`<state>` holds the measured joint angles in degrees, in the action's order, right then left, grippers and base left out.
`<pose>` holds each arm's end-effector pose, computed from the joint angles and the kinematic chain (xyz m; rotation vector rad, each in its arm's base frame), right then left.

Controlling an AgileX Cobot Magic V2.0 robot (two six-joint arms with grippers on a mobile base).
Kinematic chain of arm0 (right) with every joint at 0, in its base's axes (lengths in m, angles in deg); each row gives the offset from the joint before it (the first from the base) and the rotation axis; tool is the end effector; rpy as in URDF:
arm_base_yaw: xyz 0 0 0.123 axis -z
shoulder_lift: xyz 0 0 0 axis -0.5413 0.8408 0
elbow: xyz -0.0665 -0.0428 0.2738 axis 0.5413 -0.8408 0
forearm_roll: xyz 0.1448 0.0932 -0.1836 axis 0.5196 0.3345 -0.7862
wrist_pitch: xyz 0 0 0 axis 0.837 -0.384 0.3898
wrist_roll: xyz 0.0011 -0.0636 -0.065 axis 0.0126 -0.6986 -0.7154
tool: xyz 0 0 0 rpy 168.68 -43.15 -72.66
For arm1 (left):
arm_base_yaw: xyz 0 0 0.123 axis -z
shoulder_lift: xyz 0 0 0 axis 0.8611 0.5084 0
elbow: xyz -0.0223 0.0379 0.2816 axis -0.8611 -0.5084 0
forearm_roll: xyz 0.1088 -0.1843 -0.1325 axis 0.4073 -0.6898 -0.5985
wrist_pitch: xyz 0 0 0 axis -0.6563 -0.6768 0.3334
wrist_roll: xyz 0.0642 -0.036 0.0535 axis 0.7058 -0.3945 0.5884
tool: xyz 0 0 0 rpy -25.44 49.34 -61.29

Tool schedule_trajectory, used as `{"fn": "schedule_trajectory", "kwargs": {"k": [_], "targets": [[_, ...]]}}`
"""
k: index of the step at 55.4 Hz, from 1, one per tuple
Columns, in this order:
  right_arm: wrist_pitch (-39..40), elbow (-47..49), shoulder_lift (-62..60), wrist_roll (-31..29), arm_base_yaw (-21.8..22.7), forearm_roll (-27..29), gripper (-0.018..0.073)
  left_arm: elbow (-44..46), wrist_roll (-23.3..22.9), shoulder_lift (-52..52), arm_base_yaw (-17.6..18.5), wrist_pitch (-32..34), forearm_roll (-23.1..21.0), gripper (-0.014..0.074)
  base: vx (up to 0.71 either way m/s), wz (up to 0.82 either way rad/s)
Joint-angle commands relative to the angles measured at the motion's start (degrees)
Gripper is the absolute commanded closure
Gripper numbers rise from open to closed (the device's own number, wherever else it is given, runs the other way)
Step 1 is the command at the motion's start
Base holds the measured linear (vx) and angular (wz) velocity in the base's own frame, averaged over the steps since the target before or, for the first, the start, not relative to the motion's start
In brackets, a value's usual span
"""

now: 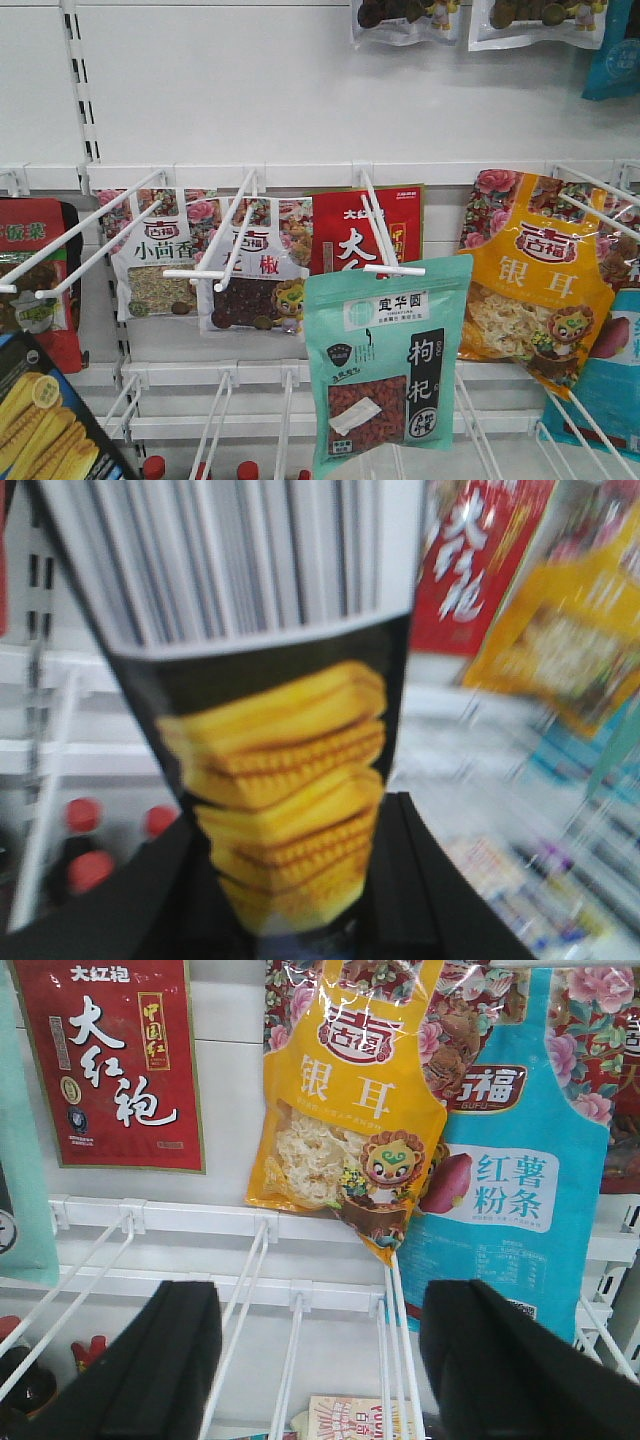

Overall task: Pick snacks and fruit into basket
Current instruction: 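Lift the biscuit box off the shelf with the left gripper, then grasp the teal goji-berry bag on its hook with the right gripper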

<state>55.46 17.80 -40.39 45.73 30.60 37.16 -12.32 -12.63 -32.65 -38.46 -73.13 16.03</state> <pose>0.0990 0.0029 0.3162 -0.0544 1.7197 -0.0036 0.1376 -0.0515 0.2681 0.0521 1.7963 -0.4668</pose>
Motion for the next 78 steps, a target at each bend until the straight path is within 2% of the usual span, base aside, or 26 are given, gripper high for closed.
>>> {"fn": "schedule_trajectory", "kwargs": {"k": [1,11,15,21,31,36,78], "targets": [[4.73,1.70,0.60,-0.47,0.23,-0.43,0.0059,4.50,2.38,-5.10,-2.83,-7.76,5.35,0.0579,0.00,0.00],[4.73,1.70,0.60,-0.47,0.23,-0.43,0.0059,6.91,2.38,-16.29,-10.33,-23.85,14.31,0.0579,0.00,0.00],[4.73,1.70,0.60,-0.47,0.23,-0.43,0.0059,6.91,2.33,-19.38,-12.28,-28.56,16.31,0.0579,0.00,0.00],[4.73,1.70,0.60,-0.47,0.23,-0.43,0.0059,6.91,2.26,-22.77,-14.06,-32.51,16.93,0.0579,0.00,0.00],[4.73,1.70,0.60,-0.47,0.23,-0.43,0.0059,6.91,-0.68,-23.53,-14.06,-29.14,17.07,0.0579,0.00,0.00],[4.73,1.70,0.60,-0.47,0.23,-0.43,0.0059,6.91,-0.68,-23.53,-14.06,-27.39,17.07,0.0579,0.00,0.00],[5.11,1.70,0.60,-0.47,0.23,-0.43,0.0059,6.91,-0.63,-23.53,-14.06,-27.91,17.07,0.0579,0.00,0.00]]}}
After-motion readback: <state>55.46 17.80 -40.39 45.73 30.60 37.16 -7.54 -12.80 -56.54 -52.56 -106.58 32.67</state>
